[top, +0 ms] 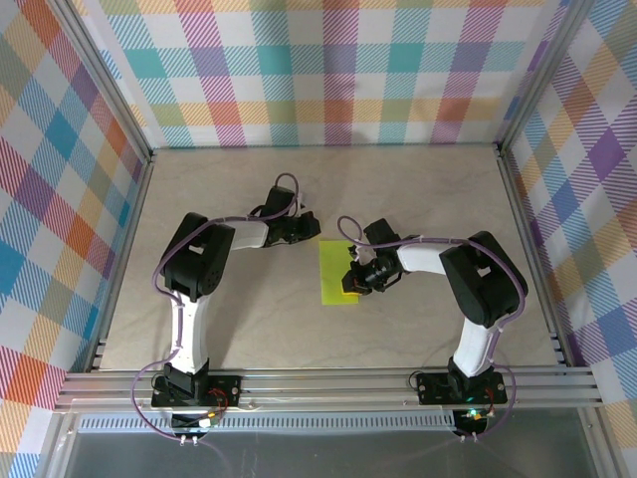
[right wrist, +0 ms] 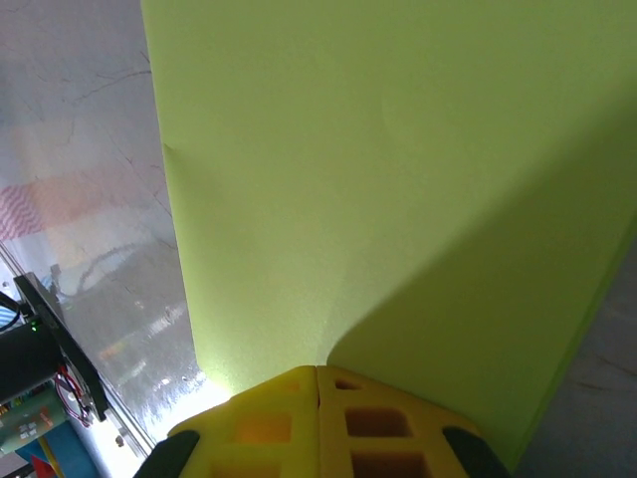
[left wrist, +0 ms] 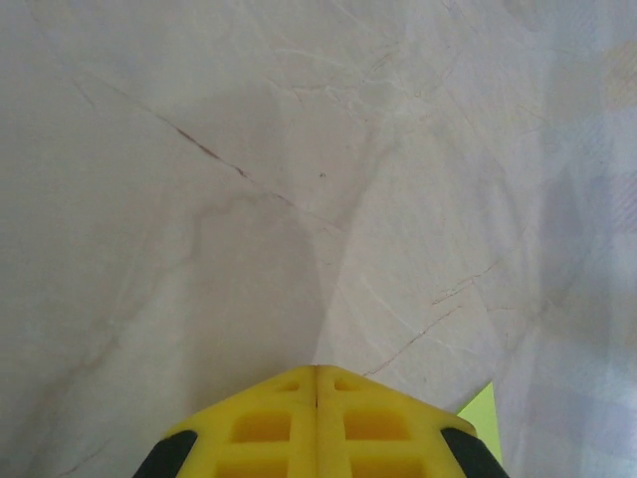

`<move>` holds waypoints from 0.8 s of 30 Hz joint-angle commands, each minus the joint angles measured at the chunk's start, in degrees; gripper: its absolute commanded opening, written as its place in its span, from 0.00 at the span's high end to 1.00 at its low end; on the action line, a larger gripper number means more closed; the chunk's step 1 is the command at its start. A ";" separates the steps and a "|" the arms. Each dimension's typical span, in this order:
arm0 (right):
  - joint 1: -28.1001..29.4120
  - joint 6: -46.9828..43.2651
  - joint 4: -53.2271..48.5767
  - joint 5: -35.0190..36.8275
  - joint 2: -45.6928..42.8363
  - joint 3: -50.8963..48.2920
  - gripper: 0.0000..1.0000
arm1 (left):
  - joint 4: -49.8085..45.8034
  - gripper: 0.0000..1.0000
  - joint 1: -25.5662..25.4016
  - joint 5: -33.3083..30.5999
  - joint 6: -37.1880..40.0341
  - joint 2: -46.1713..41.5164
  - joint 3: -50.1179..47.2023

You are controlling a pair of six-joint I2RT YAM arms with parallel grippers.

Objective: Fold a paper plane with a square sheet of paper (fold left side to right side)

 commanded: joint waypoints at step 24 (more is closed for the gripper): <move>0.37 1.51 -2.41 7.76 3.42 -2.97 1.00 | -1.94 1.00 -12.15 -4.06 -2.64 -16.10 -17.82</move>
